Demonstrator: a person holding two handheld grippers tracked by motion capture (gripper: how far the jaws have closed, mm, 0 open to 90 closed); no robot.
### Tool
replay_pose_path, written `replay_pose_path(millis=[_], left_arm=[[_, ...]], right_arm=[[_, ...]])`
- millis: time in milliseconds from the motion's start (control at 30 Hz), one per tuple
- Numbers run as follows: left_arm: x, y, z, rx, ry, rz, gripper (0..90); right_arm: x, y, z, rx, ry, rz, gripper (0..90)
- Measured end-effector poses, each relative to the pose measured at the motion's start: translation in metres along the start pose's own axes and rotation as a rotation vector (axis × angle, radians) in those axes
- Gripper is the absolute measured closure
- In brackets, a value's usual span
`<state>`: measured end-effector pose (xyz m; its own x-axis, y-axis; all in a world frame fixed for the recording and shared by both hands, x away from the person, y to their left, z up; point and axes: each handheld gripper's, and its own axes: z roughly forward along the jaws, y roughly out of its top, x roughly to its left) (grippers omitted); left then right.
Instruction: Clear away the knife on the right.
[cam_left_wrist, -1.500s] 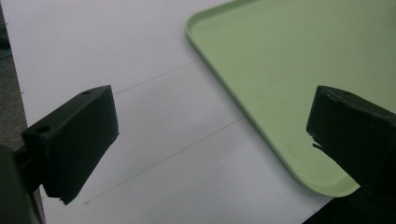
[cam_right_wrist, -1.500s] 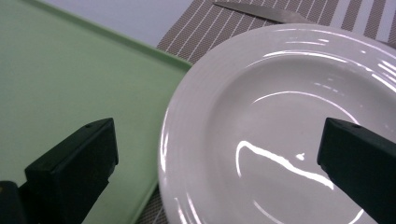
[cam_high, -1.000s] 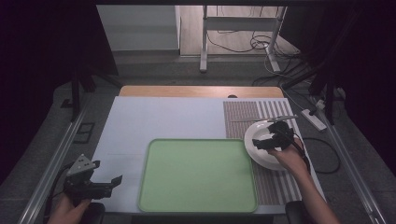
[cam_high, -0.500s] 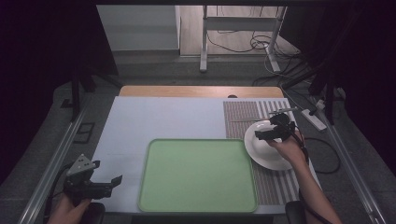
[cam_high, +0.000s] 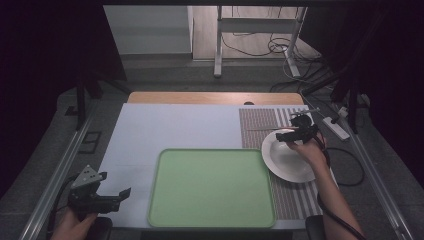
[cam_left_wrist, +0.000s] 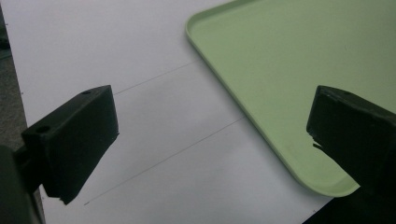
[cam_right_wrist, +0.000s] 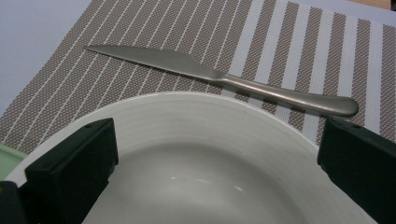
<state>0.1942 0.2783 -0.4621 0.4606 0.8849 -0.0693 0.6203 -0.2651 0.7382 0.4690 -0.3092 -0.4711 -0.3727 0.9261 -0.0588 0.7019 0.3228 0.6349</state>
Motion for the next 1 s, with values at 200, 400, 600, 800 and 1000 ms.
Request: replay_pose_path(millis=[200,400,600,800,1000], left_arm=[[0.0,0.0,0.0,0.0,-0.001,-0.001,2.3],[0.0,0.0,0.0,-0.001,-0.002,-0.001,2.3],[0.0,0.0,0.0,-0.001,-0.004,0.001,2.3],[0.0,0.0,0.0,-0.002,-0.005,-0.001,2.3],[0.0,0.0,0.0,-0.002,-0.006,-0.001,2.3]], right_arm=[[-0.007,0.011,0.009,0.007,-0.008,0.006,0.0],[-0.012,0.018,0.017,0.021,-0.022,0.007,0.0],[-0.022,0.027,0.027,0.033,-0.026,0.012,11.1],[-0.029,0.033,0.033,0.039,-0.04,0.011,34.6],[-0.041,0.039,0.04,0.072,-0.002,0.025,73.5]])
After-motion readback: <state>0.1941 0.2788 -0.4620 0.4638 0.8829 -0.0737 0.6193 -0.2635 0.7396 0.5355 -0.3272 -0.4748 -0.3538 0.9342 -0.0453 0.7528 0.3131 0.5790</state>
